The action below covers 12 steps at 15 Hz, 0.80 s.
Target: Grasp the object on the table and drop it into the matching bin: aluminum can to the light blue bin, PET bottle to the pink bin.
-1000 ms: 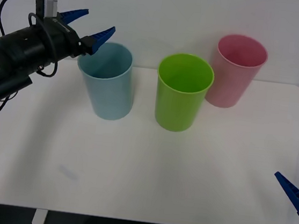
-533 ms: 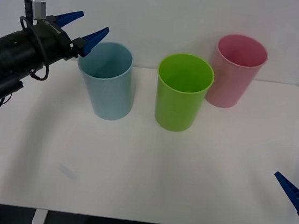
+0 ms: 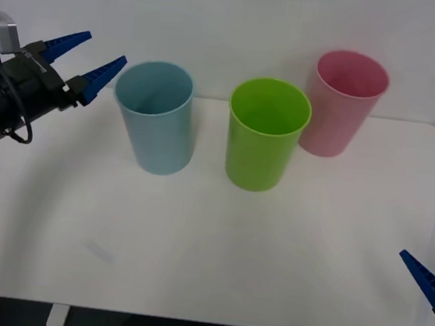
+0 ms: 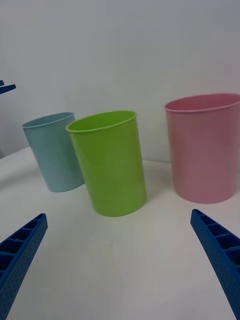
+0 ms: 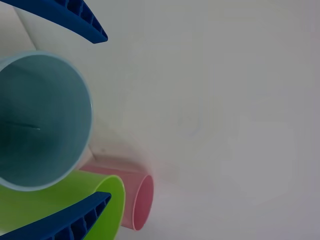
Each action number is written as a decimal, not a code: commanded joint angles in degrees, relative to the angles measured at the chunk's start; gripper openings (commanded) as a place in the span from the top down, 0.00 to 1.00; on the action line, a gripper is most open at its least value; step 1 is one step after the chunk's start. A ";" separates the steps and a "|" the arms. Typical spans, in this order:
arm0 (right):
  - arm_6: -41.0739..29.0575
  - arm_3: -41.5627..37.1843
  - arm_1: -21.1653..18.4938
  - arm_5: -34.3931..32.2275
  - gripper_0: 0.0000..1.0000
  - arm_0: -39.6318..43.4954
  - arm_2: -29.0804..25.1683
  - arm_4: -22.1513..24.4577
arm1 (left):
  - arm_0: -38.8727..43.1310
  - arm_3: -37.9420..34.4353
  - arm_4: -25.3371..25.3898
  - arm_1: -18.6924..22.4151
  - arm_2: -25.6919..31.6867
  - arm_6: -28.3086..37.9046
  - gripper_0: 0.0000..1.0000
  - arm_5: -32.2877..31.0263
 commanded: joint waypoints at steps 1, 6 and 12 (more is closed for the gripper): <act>0.00 0.00 0.00 0.00 0.00 0.00 0.00 0.00 | 5.14 -3.63 2.40 -0.01 2.00 -0.85 0.00 -1.43; 0.00 0.00 0.00 0.00 0.00 0.00 0.00 0.00 | 11.82 -5.12 5.30 0.52 7.00 -3.22 0.00 -9.08; 0.00 0.00 0.00 0.00 0.00 0.00 0.00 0.00 | 21.49 -7.23 9.17 3.24 9.55 -10.43 0.00 -11.28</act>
